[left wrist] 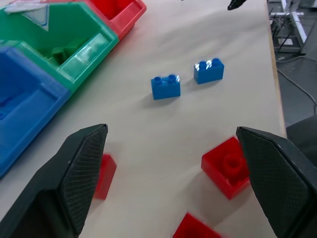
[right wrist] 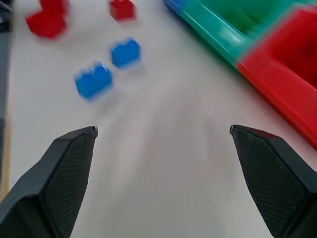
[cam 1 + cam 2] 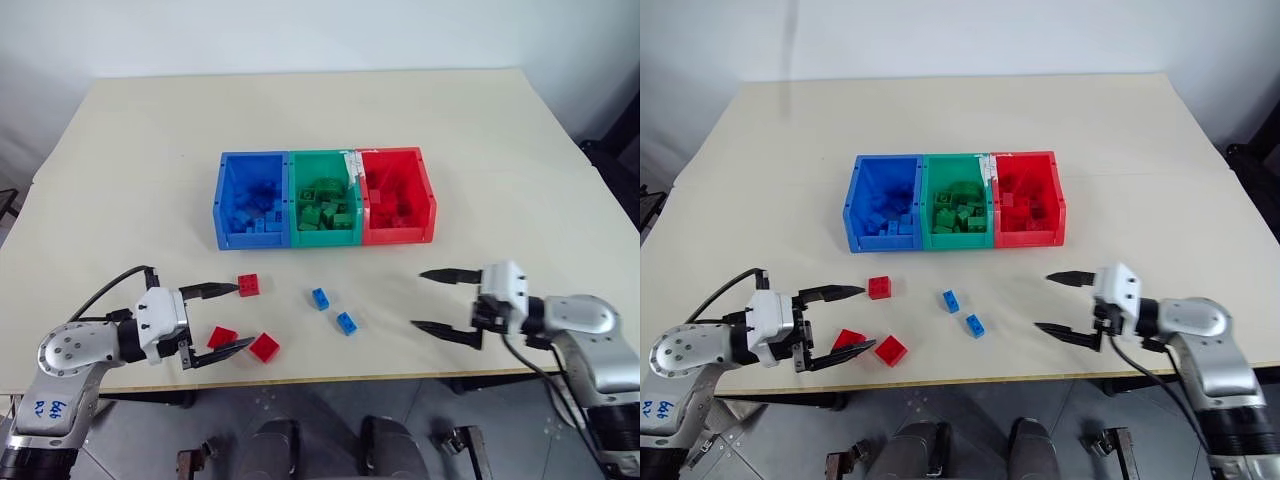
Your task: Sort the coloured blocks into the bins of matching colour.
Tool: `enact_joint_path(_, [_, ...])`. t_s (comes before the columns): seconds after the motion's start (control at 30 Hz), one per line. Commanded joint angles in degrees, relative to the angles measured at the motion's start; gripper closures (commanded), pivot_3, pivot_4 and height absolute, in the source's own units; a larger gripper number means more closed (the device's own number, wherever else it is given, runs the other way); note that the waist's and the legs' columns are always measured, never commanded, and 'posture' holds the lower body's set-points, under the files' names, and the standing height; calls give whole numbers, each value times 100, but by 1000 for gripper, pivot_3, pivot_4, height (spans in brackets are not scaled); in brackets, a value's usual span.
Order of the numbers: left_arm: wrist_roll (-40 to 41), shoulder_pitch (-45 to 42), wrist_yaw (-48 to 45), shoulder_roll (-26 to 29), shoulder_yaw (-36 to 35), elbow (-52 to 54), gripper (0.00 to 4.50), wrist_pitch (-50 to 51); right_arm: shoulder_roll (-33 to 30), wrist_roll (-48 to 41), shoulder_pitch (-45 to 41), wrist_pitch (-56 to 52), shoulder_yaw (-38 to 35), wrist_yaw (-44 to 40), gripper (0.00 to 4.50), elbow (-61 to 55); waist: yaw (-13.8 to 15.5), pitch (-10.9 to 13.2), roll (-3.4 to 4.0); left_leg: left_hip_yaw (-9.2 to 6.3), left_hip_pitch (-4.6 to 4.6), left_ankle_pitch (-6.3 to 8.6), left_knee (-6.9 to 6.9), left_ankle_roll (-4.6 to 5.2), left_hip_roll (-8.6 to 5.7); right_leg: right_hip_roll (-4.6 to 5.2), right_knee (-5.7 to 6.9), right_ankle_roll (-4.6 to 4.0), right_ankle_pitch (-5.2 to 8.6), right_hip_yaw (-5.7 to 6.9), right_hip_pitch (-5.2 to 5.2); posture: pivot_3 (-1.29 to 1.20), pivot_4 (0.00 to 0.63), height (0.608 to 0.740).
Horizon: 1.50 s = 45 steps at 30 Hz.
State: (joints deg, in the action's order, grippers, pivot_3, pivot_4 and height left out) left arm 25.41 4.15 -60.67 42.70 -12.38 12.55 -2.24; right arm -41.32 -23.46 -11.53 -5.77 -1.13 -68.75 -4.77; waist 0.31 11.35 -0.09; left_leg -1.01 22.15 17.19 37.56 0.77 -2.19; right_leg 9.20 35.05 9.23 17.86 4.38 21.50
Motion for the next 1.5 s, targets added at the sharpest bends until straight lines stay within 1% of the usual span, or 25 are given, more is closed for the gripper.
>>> enact_joint_path(0.03, [42, 358, -73, 112, -454, -54, 92, -167, 204, 51, -231, -700, 550, 266, 0, -567, -11, 0, 0, -1, 0, 1, 0, 0, 0, 0, 0, 0, 0, 0, 0, 0, 150, 740])
enact_joint_path(0.13, [77, 782, -89, 110, -724, 40, 92, -174, 458, 247, -348, -1032, 992, 545, 0, -770, -9, 0, 0, -2, 1, 3, -1, 0, 0, 1, -3, 0, 0, 0, 1, 0, 150, 740])
enact_joint_path(0.2, [103, 1022, -78, 90, -850, 135, 92, -141, 601, 440, -322, -1070, 1229, 706, 0, -803, 12, 0, -1, -4, 3, 4, 0, 2, -3, 3, -3, 0, 0, 0, 1, 0, 150, 740])
enact_joint_path(0.3, [123, 1239, -40, 48, -948, 217, 92, -119, 793, 772, -249, -909, 1546, 890, 0, -716, 45, 0, -1, -4, 3, 6, 3, 2, -3, 3, -3, 0, 0, 0, 1, 0, 150, 740])
enact_joint_path(0.37, [114, 1303, -3, 30, -956, 274, 92, -97, 1009, 1016, -288, -732, 1628, 1177, 0, -550, 55, 0, -1, -3, 2, 7, 4, 2, -3, 3, -1, 0, 0, -1, 1, 0, 150, 740])
enact_joint_path(0.47, [128, 1341, 47, 32, -964, 364, 0, -35, 1141, 1207, -347, -705, 1664, 1367, 627, -415, 62, 0, -1, -2, 2, 7, 6, 2, -3, 2, 2, 0, 0, -2, 3, 0, 150, 740])
enact_joint_path(0.63, [148, 1332, 74, 47, -997, 388, 0, 31, 1077, 1235, -334, -644, 1605, 1279, 2452, -365, 56, -1, -1, -1, 2, 9, 5, 1, -2, 0, 2, 0, 0, -3, 4, 0, 150, 740])
enact_joint_path(0.67, [149, 1315, 88, 42, -997, 383, 0, 43, 1068, 1251, -345, -616, 1586, 1276, 2733, -344, 51, -1, -1, -1, 2, 9, 5, 1, -1, -1, 2, -1, 0, -3, 4, 0, 150, 740])
enact_joint_path(0.7, [157, 1300, 104, 29, -999, 383, 0, 52, 1058, 1242, -358, -618, 1563, 1265, 3182, -335, 48, -1, -1, 0, 2, 9, 5, 1, -1, -1, 2, -1, 0, -3, 4, 0, 150, 740])
enact_joint_path(0.77, [186, 1256, 160, -8, -993, 388, 0, 87, 1042, 1202, -406, -665, 1518, 1240, 3809, -335, 48, -1, -1, 0, 2, 9, 5, 1, -1, -2, 2, -1, 0, -3, 4, 0, 150, 740])
enact_joint_path(0.8, [196, 1240, 185, -22, -987, 392, 0, 102, 1037, 1179, -428, -697, 1501, 1224, 3999, -339, 49, -1, -1, 0, 2, 9, 5, 1, -1, -2, 3, -1, 0, -3, 4, 0, 150, 740])
enact_joint_path(0.87, [272, 1193, 448, -170, -1066, 427, 0, 199, 1142, 730, -610, -1241, 1347, 1208, 3965, -583, 44, -1, -1, 0, 2, 9, 6, 1, 0, -2, 3, 0, 0, -3, 4, 0, 150, 740])
enact_joint_path(0.93, [386, 1192, 716, -323, -1211, 470, 0, 346, 1348, 419, -1088, -1818, 1243, 1410, 3965, -806, 25, 0, -1, -1, 2, 9, 7, 1, 1, -2, 4, -1, 0, -3, 4, 0, 150, 740])
enact_joint_path(1.07, [453, 1349, 953, -525, -1397, 509, 0, 461, 1901, 374, -2180, -2595, 1299, 2001, 3965, -828, -69, 0, -1, -2, 1, 14, 8, -10, 14, -15, 12, -6, 2, -6, 12, 0, 150, 740])
enact_joint_path(1.13, [416, 1431, 1038, -624, -1445, 462, 0, 422, 2363, 563, -2874, -2764, 1425, 2387, 3965, -476, -83, 0, 0, -4, 1, 21, 8, -21, 27, -32, 15, -14, 5, -9, 15, 0, 150, 740])
enact_joint_path(1.23, [367, 1416, 1173, -750, -1445, 395, 0, 391, 2887, 718, -3583, -2651, 1501, 2598, 3965, 239, -98, -3, -5, -1, 2, 30, 9, -36, 40, -47, 51, -34, 14, -15, 43, 0, 150, 740])
enact_joint_path(1.3, [322, 1393, 1266, -861, -1447, 279, 0, 318, 3369, 1022, -4232, -2226, 1604, 2829, 3965, 1246, -102, -4, -7, -5, 3, 32, 8, -39, 44, -53, 61, -42, 15, -13, 48, 0, 150, 740])
enact_joint_path(1.37, [275, 1369, 1334, -935, -1448, 191, 0, 266, 3715, 1261, -4696, -1819, 1637, 3000, 3965, 2107, -144, -5, -8, 4, 5, 33, 11, -39, 41, -53, 66, -45, 14, -16, 54, 0, 150, 740])
enact_joint_path(1.5, [221, 1317, 1392, -994, -1430, 113, 0, 208, 4221, 1635, -5310, -894, 1530, 3376, 3965, 3541, -213, -5, -9, 4, 6, 33, 8, -41, 42, -55, 86, -51, 15, -15, 70, 0, 150, 740])
